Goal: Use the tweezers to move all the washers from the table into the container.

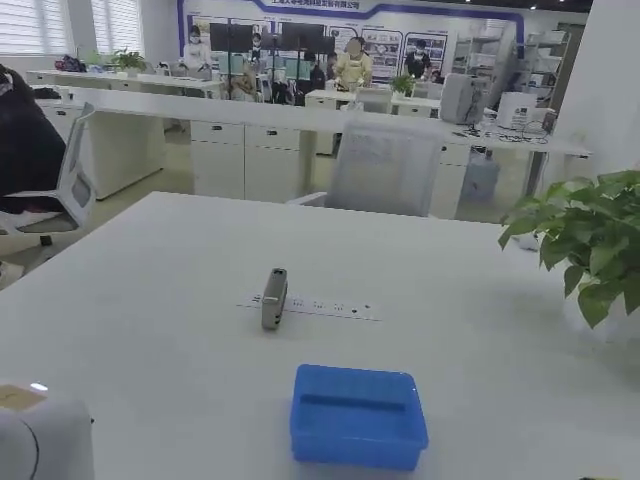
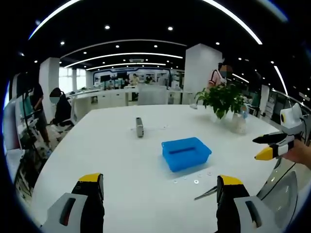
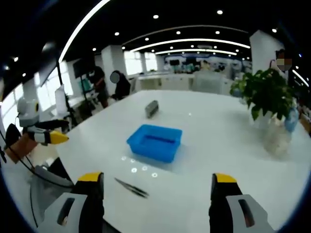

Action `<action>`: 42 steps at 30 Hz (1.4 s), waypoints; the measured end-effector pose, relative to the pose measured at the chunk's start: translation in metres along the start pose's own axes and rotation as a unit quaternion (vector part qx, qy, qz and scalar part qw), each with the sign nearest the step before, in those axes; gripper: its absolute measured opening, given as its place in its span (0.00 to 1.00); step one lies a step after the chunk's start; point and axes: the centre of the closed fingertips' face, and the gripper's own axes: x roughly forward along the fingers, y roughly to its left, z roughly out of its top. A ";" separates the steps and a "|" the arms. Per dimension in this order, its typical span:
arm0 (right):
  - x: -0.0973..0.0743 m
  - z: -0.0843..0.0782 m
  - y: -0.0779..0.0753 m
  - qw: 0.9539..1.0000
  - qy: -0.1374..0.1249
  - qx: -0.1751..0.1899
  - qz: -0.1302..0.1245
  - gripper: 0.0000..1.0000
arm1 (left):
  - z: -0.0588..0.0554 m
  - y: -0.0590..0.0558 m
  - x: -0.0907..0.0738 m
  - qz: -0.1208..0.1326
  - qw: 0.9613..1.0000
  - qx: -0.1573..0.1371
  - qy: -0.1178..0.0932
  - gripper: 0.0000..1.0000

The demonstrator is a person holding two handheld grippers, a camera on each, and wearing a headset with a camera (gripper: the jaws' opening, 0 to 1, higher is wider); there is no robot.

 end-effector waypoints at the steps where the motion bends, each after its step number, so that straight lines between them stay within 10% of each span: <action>1: 0.000 0.000 0.000 1.000 0.000 0.000 0.000 0.90 | 0.000 0.000 0.000 0.000 1.000 0.000 0.000 0.99; 27: 0.004 0.001 0.011 0.999 -0.007 0.010 0.034 0.83 | 0.002 -0.028 0.014 -0.057 0.998 0.010 0.002 0.99; 42: 0.017 -0.010 0.013 0.999 0.011 0.010 0.041 0.80 | -0.024 -0.055 0.036 -0.101 0.993 0.046 0.050 0.90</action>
